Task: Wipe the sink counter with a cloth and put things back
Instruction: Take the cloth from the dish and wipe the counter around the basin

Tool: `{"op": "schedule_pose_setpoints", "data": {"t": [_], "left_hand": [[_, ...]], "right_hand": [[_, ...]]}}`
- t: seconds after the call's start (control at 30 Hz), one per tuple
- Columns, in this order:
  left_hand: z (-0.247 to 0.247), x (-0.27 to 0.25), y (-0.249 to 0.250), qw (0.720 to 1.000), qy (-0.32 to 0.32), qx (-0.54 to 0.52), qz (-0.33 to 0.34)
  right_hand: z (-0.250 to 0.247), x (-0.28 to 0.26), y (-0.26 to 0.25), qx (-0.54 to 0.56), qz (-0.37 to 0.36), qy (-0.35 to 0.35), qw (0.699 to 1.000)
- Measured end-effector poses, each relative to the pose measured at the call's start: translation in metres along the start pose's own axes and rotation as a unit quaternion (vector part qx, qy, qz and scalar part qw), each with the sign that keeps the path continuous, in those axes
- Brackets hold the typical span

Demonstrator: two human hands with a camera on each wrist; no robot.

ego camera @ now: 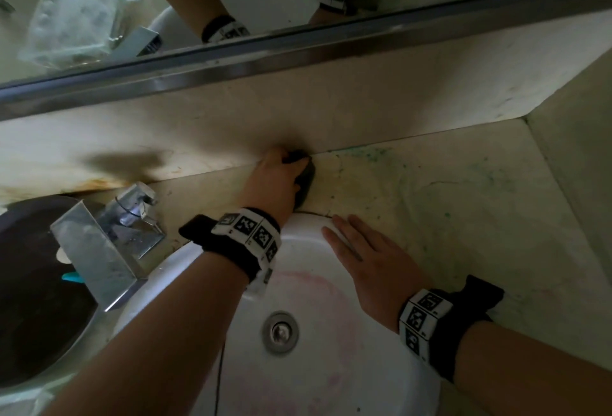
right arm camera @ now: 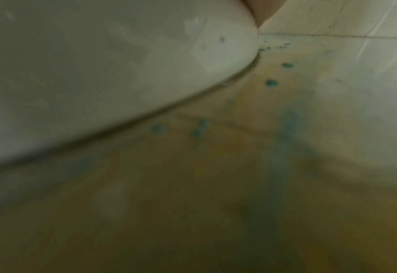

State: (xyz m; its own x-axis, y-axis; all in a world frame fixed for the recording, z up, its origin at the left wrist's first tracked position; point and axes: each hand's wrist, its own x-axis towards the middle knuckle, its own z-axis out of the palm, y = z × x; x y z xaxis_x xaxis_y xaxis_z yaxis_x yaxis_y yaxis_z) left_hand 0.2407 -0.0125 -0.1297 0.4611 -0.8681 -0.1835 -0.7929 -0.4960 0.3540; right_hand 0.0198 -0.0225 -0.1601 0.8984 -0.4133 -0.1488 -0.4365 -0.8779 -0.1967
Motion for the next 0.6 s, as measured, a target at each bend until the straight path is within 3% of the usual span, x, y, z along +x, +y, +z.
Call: {"op": "schedule_pose_setpoints", "data": {"t": [0.13, 0.23, 0.47, 0.6], "left_hand": [[-0.01, 0.006, -0.003, 0.997, -0.003, 0.068, -0.036], [-0.012, 0.018, 0.006, 0.996, -0.012, 0.057, -0.062], [-0.001, 0.045, 0.061, 0.996, -0.057, 0.06, 0.034], [0.0, 0.035, 0.057, 0.992, -0.076, 0.089, 0.049]], "right_hand": [[-0.001, 0.0, 0.001, -0.001, -0.003, 0.0, 1.0], [-0.003, 0.0, 0.001, 0.001, -0.005, -0.005, 1.0], [-0.001, -0.001, 0.001, 0.009, -0.002, -0.01, 1.0], [0.002, 0.0, 0.002, 0.011, -0.01, -0.004, 1.0]]}}
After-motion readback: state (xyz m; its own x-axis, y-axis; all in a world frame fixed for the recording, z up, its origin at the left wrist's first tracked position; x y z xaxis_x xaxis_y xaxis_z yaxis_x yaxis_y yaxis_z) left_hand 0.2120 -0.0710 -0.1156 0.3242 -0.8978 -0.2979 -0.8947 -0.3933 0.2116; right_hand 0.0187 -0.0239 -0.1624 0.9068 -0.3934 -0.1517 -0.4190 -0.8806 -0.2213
